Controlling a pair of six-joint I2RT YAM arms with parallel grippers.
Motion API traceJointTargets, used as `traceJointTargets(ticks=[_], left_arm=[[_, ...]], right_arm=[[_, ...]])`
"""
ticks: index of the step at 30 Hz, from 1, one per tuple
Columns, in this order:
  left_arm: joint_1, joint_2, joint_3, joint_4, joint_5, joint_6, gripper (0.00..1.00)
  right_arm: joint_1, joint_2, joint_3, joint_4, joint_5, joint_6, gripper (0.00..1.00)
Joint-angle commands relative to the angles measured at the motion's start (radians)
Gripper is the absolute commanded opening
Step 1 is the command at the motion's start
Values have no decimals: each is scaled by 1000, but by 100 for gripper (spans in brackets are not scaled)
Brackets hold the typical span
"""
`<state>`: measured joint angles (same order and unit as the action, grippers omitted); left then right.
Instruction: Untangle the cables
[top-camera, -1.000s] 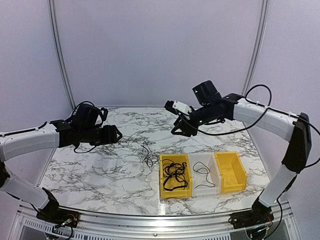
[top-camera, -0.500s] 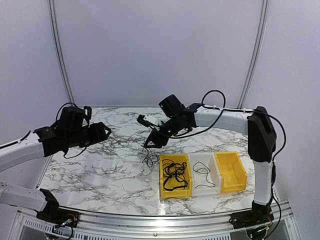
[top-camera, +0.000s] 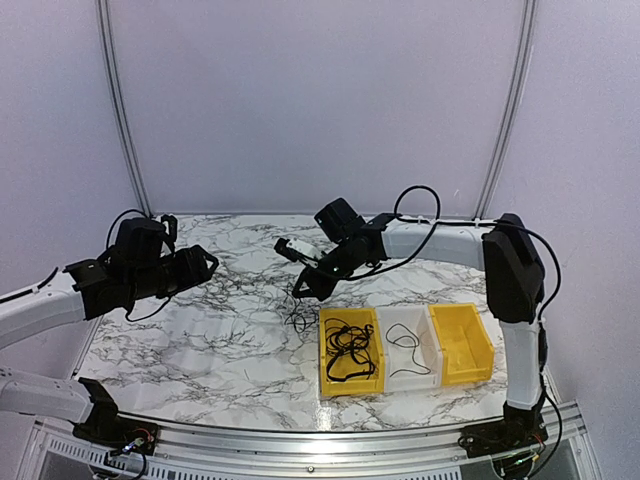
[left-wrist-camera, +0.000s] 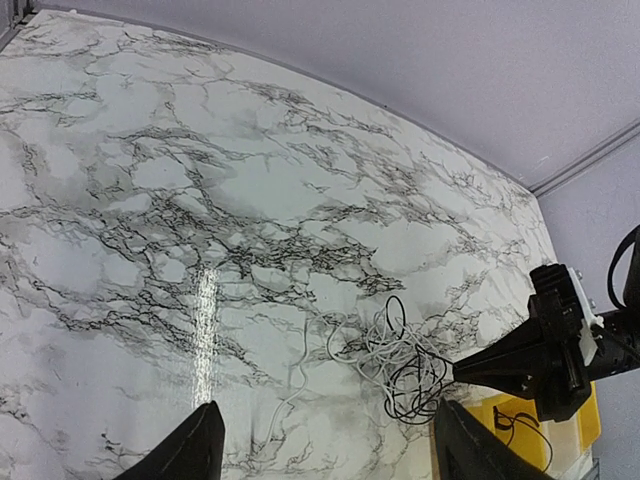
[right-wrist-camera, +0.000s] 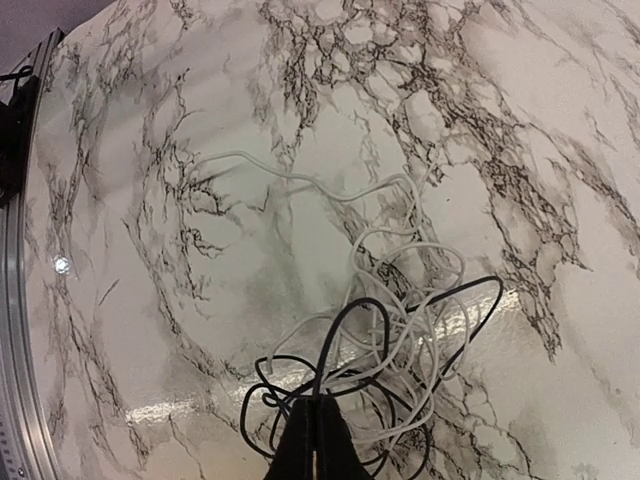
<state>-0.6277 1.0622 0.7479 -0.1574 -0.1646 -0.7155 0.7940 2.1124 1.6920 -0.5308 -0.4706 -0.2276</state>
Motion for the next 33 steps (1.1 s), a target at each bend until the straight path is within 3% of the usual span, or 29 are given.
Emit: traceJointTargets(ticks=[1, 8, 12, 15, 22, 33], left_arm=[[-4, 41, 5, 59, 19, 13, 75], [-9, 81, -33, 210, 96, 85, 77], [-16, 32, -137, 413, 126, 116, 85], [-18, 34, -138, 447, 151, 136, 86], [-36, 154, -66, 515, 269, 145, 85], [-41, 445, 11, 652, 269, 117, 83]], right_arm=[[4, 30, 73, 12, -6, 12, 0], [5, -25, 178, 11, -168, 79, 0], [5, -61, 188, 27, -173, 126, 0], [5, -70, 195, 27, -168, 126, 0], [5, -74, 221, 36, -177, 124, 0], [5, -76, 243, 56, -176, 116, 0]])
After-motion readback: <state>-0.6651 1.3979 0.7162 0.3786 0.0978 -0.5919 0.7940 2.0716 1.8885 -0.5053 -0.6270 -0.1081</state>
